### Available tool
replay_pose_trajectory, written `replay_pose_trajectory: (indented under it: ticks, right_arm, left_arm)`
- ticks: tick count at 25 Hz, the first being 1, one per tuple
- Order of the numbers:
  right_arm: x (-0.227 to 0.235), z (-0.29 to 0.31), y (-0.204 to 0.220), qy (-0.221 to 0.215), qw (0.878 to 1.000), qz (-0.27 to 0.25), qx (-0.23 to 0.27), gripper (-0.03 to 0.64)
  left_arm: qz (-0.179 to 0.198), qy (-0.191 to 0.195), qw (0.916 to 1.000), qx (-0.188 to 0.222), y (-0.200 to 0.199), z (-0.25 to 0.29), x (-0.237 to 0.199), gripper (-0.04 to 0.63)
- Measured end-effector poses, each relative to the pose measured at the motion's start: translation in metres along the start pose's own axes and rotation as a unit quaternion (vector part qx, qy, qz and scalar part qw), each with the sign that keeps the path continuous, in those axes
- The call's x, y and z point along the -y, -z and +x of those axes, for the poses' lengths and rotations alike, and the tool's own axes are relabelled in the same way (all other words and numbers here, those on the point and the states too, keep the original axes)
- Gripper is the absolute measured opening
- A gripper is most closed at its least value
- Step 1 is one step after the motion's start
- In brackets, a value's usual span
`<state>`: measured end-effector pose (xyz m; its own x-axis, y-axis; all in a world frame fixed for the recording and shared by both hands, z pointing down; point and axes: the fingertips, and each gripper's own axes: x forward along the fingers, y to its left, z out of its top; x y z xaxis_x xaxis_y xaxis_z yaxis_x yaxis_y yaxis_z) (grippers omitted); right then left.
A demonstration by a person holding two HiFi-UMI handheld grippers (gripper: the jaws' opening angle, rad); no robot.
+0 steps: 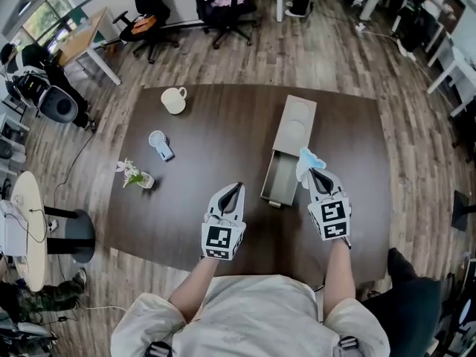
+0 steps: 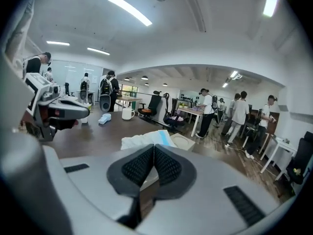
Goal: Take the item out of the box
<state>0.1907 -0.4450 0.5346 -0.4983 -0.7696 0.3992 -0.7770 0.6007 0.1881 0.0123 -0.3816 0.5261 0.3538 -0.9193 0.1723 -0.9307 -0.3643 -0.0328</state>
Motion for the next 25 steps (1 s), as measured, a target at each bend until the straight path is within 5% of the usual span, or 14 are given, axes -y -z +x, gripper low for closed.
replay_pose_trajectory:
  ticks: [11, 25]
  right_arm:
    - [0.056, -0.075, -0.047, 0.061, 0.987, 0.101, 0.108, 0.002]
    - [0.088, -0.158, -0.073, 0.191, 0.959, 0.087, 0.191, 0.002]
  left_arm:
    - [0.015, -0.003, 0.9985, 0.053, -0.052, 0.013, 0.002, 0.003]
    - [0.038, -0.010, 0.9929, 0.112, -0.103, 0.006, 0.002, 0.003]
